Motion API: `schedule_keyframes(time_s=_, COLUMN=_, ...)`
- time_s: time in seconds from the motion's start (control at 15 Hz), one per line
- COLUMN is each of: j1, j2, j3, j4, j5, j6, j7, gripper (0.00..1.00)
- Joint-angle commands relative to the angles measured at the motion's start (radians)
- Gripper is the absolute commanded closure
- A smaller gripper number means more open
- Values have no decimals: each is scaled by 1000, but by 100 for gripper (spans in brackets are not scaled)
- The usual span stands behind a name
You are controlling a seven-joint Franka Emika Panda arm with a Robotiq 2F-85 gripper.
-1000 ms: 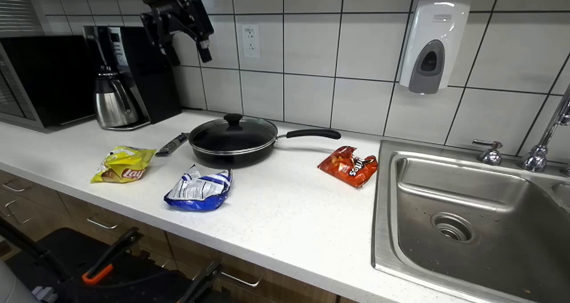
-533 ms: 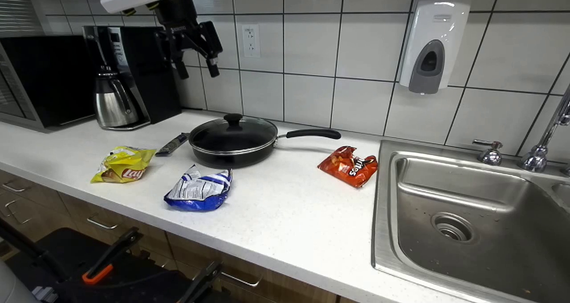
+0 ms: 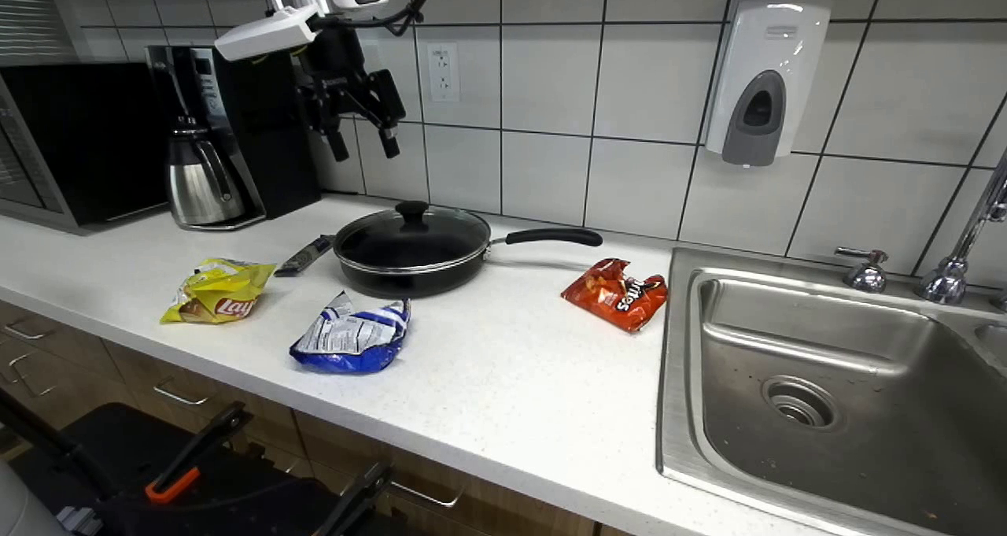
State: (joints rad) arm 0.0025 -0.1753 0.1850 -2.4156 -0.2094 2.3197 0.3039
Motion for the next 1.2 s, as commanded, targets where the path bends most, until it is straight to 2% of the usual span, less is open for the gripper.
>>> schedule_keyframes(time_s=0.0, j1=14, j2=82, j3=-12, j4=53, j5=-28, j6=27, j7=63, gripper=0)
schedule_keyframes(time_s=1.13, j1=70, j2=325, j3=-90, j4=197, j5=23, j6=117, j7=50, gripper=0)
